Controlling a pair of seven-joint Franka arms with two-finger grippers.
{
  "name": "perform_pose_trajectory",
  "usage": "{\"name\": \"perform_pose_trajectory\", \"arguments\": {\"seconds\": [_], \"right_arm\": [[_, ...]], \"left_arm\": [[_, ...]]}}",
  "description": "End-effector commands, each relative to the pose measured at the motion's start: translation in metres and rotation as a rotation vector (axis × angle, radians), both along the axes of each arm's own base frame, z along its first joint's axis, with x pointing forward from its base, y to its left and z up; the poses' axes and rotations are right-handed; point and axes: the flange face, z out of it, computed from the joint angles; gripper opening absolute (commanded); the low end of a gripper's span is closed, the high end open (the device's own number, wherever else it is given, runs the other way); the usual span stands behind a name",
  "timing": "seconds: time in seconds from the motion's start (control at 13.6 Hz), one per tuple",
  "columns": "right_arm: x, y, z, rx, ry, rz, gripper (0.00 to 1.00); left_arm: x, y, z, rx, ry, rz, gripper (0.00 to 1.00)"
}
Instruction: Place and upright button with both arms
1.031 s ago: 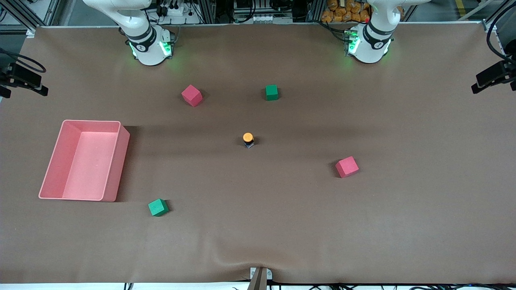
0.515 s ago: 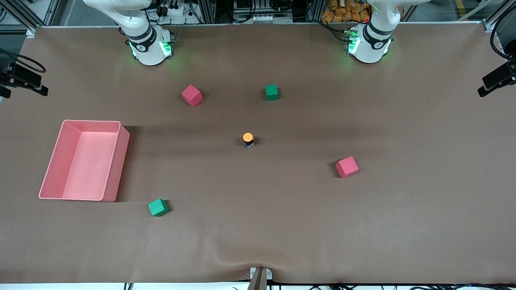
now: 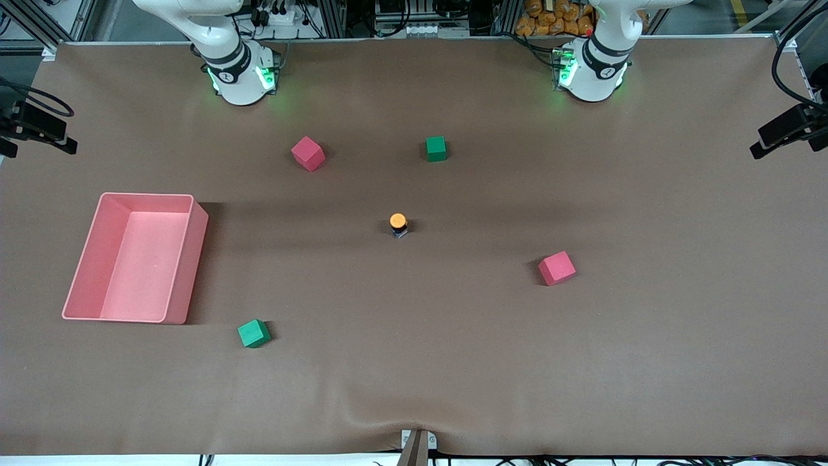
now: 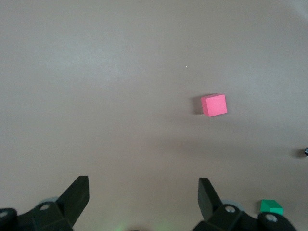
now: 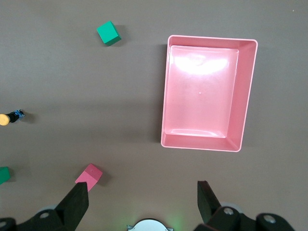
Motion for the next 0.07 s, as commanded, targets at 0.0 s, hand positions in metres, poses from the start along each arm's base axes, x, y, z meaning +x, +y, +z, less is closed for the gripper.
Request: {"name": "perform_pose_trajectory", "arguments": {"seconds": [0.0], "right_arm": [[-0.0026,0.0011,0.0030,0.002,-0.001,0.000,1.00]], "left_arm": [[0.0012,-0.0031,-0.0015,-0.016,-0.007,-0.004,1.00]]}}
